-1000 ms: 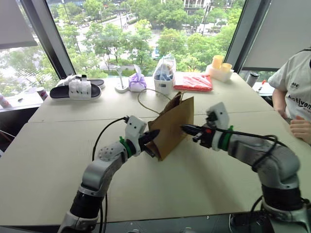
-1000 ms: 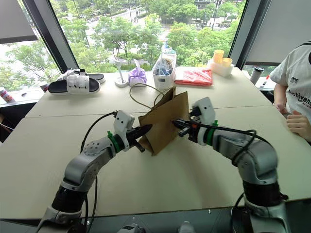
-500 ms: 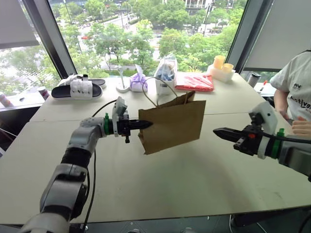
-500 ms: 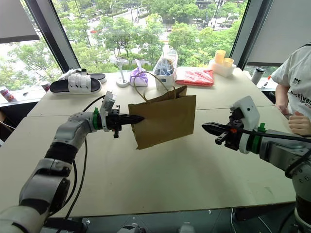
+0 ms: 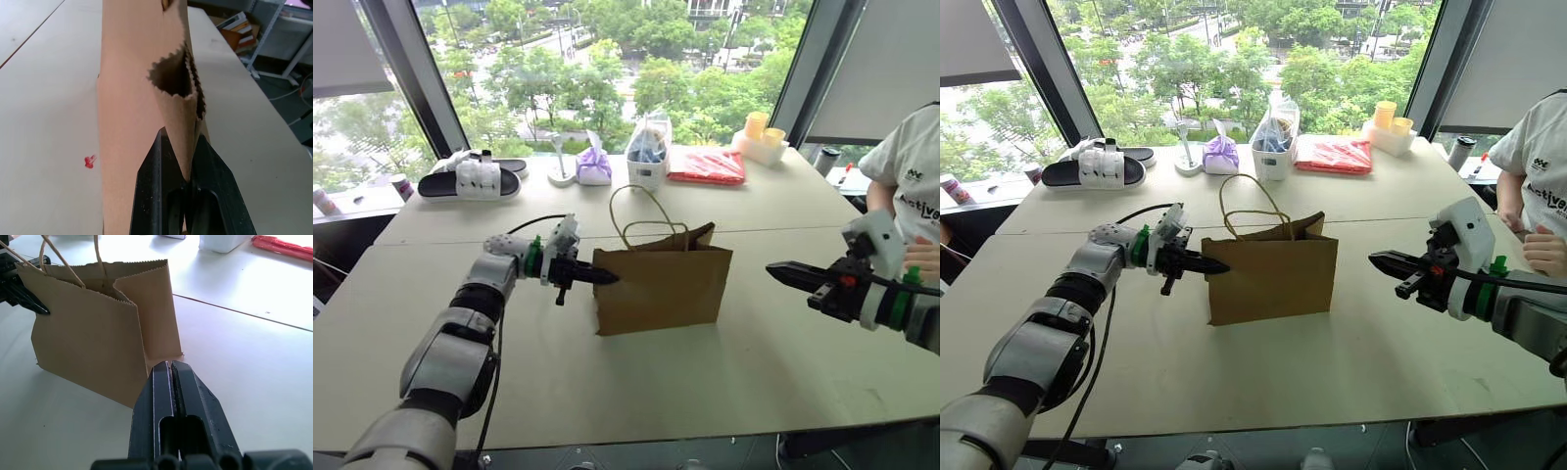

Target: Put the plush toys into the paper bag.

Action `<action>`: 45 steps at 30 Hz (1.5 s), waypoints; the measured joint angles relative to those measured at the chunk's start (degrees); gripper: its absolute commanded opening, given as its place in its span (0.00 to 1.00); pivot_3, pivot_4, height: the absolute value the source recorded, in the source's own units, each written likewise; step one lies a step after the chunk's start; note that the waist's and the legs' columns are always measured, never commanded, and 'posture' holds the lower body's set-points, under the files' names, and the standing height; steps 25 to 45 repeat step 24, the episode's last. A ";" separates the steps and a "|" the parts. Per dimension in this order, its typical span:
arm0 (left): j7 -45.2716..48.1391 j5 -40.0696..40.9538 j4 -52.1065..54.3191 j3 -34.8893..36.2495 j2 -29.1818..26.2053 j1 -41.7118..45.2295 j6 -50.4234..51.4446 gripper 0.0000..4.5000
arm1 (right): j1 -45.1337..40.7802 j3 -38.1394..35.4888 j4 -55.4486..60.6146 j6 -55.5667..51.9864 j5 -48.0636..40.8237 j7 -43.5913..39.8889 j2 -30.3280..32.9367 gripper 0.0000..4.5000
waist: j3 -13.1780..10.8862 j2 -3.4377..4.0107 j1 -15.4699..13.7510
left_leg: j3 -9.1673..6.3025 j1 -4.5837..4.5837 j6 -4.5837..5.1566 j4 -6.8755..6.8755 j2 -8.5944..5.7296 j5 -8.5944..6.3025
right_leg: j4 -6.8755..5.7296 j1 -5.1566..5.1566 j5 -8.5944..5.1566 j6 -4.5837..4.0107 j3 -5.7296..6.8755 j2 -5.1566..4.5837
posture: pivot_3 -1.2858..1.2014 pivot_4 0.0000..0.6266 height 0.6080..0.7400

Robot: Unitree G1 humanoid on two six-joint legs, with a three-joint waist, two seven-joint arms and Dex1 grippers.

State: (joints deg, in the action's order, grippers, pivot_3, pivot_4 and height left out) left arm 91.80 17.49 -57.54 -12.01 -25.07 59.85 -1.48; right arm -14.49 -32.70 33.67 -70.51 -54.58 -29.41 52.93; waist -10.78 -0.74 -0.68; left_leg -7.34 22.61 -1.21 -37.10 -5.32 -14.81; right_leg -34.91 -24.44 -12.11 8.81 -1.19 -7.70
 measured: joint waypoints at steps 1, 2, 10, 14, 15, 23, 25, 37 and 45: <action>-0.18 -0.52 -0.43 0.07 0.18 -0.01 -0.08 0.29 | -0.01 0.20 0.00 0.04 -0.16 0.16 0.00 0.00 | 0.00 0.00 0.00 | 0.00 0.00 0.00 0.00 0.00 0.00 | 0.00 0.00 0.00 0.00 0.00 0.00 | 0.52 0.24 1.00; -0.09 -0.75 -0.61 0.23 0.27 -0.02 0.41 0.39 | -0.11 0.65 0.00 0.07 -0.28 0.47 0.00 0.00 | -0.01 -0.02 0.01 | 0.00 0.01 0.00 -0.01 0.00 0.00 | 0.00 0.00 0.00 0.00 0.00 0.00 | 0.52 0.24 1.00; 0.46 0.46 9.26 2.19 -4.65 -3.76 8.69 0.98 | -3.09 4.47 -0.54 0.73 -1.86 1.29 0.02 0.00 | -0.01 -0.02 0.55 | -0.06 0.01 0.00 0.02 0.03 0.00 | -0.06 -0.06 0.00 0.00 0.00 0.02 | 0.52 0.24 1.00; -1.09 1.99 22.02 5.28 -10.75 -10.00 15.17 0.98 | -3.38 5.95 -2.32 1.35 -1.67 0.54 0.30 0.00 | -0.02 0.00 1.23 | -0.27 0.01 0.00 0.05 0.04 0.00 | -0.09 -0.10 0.00 0.00 0.00 0.02 | 0.52 0.24 1.00; -1.56 2.90 26.25 6.30 -12.18 -11.99 17.62 0.98 | -3.54 6.47 -2.51 1.82 -1.51 0.23 0.43 0.00 | -0.02 0.00 1.29 | -0.28 0.01 0.00 0.05 0.05 0.00 | -0.08 -0.10 0.00 0.00 -0.01 0.02 | 0.52 0.24 1.00; -9.70 14.65 56.19 18.71 -24.62 -29.42 39.83 0.98 | -2.13 7.50 -4.73 3.00 -0.88 -4.61 4.37 0.00 | -0.04 0.05 1.23 | -0.28 -0.01 0.00 0.08 0.08 -0.01 | -0.07 -0.09 -0.01 -0.01 -0.02 0.02 | 0.52 0.24 1.00; -10.90 16.45 59.61 20.50 -25.28 -31.55 42.00 0.98 | -1.99 7.45 -4.58 2.88 -1.66 -5.49 4.59 0.00 | -0.04 0.05 1.22 | -0.28 -0.02 0.00 0.08 0.08 -0.01 | -0.06 -0.06 -0.01 -0.01 -0.03 0.02 | 0.52 0.24 1.00; -10.90 16.45 59.61 20.50 -25.28 -31.55 42.00 0.98 | -1.99 7.45 -4.58 2.88 -1.66 -5.49 4.59 0.00 | -0.04 0.05 1.22 | -0.28 -0.02 0.00 0.08 0.08 -0.01 | -0.06 -0.06 -0.01 -0.01 -0.03 0.02 | 0.52 0.24 1.00; -10.90 16.45 59.61 20.50 -25.28 -31.55 42.00 0.98 | -1.99 7.45 -4.58 2.88 -1.66 -5.49 4.59 0.00 | -0.04 0.05 1.22 | -0.28 -0.02 0.00 0.08 0.08 -0.01 | -0.06 -0.06 -0.01 -0.01 -0.03 0.02 | 0.52 0.24 1.00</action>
